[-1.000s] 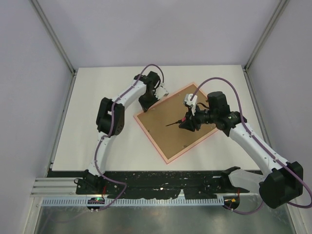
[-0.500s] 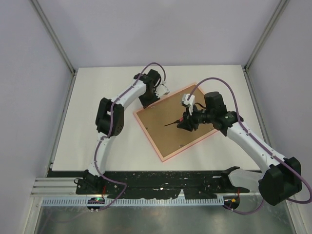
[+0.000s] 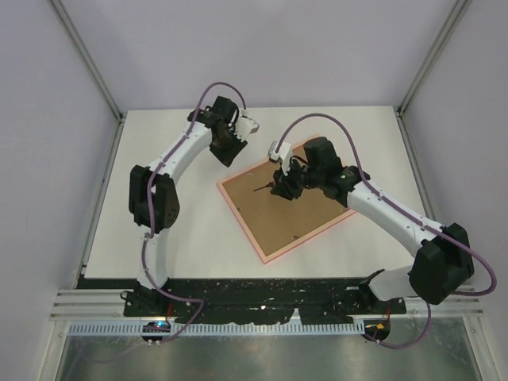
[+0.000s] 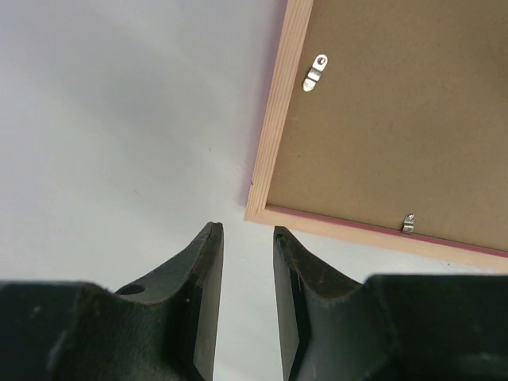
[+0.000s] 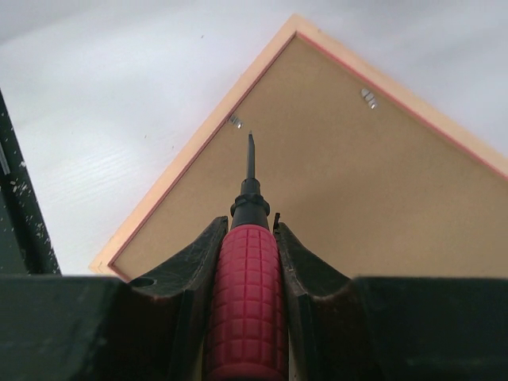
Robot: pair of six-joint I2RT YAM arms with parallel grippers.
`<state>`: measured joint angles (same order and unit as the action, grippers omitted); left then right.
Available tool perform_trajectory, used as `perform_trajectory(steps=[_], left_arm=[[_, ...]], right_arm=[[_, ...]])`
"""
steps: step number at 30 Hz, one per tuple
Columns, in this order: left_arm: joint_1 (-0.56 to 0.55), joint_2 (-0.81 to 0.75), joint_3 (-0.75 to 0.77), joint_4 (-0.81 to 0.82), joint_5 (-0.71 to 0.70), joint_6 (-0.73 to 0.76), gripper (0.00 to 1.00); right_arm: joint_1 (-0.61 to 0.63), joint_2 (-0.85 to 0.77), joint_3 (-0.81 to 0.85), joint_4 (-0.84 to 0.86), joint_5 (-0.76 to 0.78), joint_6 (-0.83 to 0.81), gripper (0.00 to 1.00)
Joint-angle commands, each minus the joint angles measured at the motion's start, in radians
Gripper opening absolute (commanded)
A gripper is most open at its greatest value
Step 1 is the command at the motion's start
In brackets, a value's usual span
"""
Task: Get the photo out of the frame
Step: Release the photo frame item from the photo frame.
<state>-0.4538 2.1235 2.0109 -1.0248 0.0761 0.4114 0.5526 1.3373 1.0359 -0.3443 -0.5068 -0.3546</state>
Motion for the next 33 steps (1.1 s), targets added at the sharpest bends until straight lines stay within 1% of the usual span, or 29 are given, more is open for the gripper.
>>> perform_trajectory(steps=[1, 6, 9, 13, 15, 19, 24, 27, 30, 33], left_arm=[[0.093, -0.042, -0.092, 0.066, 0.157, -0.098, 0.34], [0.116, 0.012, -0.097, 0.075, 0.232, -0.134, 0.35], [0.116, 0.032, -0.097, 0.086, 0.267, -0.151, 0.34], [0.116, 0.039, -0.124, 0.137, 0.277, -0.169, 0.34], [0.116, 0.05, -0.1, 0.114, 0.301, -0.164, 0.34], [0.112, 0.064, -0.089, 0.117, 0.292, -0.18, 0.34], [0.098, 0.134, -0.002, 0.031, 0.228, -0.201, 0.35], [0.093, 0.161, 0.015, 0.005, 0.214, -0.224, 0.35], [0.095, 0.171, 0.012, -0.006, 0.208, -0.243, 0.38], [0.095, 0.17, 0.003, -0.001, 0.203, -0.256, 0.47]], right_arm=[[0.029, 0.084, 0.171, 0.037, 0.057, -0.023, 0.08], [0.07, 0.206, 0.262, 0.073, 0.085, -0.015, 0.08], [0.104, 0.258, 0.311, 0.041, 0.083, -0.032, 0.08], [0.141, 0.313, 0.328, 0.004, 0.099, -0.063, 0.08], [0.147, 0.324, 0.32, 0.008, 0.102, -0.063, 0.08], [0.15, 0.329, 0.306, 0.025, 0.099, -0.035, 0.08], [0.15, 0.324, 0.296, 0.036, 0.119, -0.014, 0.08], [0.15, 0.316, 0.289, 0.041, 0.119, -0.009, 0.08], [0.15, 0.312, 0.279, 0.042, 0.1, 0.0, 0.08], [0.15, 0.309, 0.277, 0.045, 0.094, 0.003, 0.08]])
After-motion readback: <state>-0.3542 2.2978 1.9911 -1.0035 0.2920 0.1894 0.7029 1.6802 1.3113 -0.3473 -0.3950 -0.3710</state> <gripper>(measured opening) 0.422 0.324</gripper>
